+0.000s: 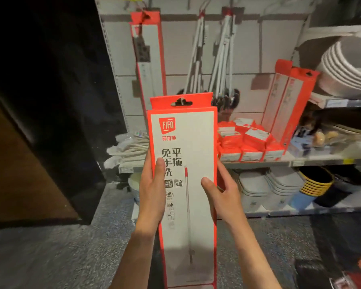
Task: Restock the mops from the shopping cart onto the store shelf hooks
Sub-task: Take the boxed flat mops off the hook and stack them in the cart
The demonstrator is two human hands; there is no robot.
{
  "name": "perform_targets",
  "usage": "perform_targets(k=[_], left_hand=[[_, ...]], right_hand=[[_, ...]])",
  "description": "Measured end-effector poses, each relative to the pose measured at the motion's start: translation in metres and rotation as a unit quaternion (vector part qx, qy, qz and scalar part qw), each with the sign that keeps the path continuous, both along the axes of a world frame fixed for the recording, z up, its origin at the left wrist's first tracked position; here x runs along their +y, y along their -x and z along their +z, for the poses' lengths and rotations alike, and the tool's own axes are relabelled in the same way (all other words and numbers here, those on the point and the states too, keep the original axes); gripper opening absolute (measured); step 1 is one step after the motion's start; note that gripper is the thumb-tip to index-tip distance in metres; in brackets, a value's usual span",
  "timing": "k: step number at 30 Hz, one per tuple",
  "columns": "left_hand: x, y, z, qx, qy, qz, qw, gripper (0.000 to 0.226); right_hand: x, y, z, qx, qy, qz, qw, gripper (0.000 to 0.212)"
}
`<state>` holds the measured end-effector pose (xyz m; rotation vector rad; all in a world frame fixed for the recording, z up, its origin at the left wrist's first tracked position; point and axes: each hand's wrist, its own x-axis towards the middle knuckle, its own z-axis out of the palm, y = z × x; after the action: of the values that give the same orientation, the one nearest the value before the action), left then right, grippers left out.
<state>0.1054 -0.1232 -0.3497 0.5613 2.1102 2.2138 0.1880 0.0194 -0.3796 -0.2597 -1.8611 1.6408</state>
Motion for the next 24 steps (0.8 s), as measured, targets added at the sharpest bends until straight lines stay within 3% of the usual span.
perform_targets(k=[5, 13, 15, 19, 24], left_hand=[[-0.047, 0.030, 0.002, -0.026, -0.026, 0.029, 0.999, 0.038], [-0.083, 0.066, 0.026, 0.014, -0.027, 0.022, 0.999, 0.039], [-0.084, 0.074, 0.035, 0.021, -0.024, 0.017, 0.999, 0.042], [-0.083, 0.099, 0.054, 0.045, -0.008, 0.015, 0.999, 0.043], [-0.075, 0.138, 0.086, 0.089, 0.001, 0.001, 0.996, 0.056]], right_hand=[[-0.047, 0.039, 0.012, 0.007, -0.027, 0.027, 0.999, 0.059], [-0.074, 0.099, 0.060, 0.075, -0.063, 0.024, 0.995, 0.069], [-0.076, 0.115, 0.075, 0.099, -0.057, 0.024, 0.993, 0.062], [-0.075, 0.147, 0.090, 0.138, -0.029, 0.010, 0.990, 0.068], [-0.063, 0.186, 0.105, 0.161, 0.007, 0.041, 0.986, 0.053]])
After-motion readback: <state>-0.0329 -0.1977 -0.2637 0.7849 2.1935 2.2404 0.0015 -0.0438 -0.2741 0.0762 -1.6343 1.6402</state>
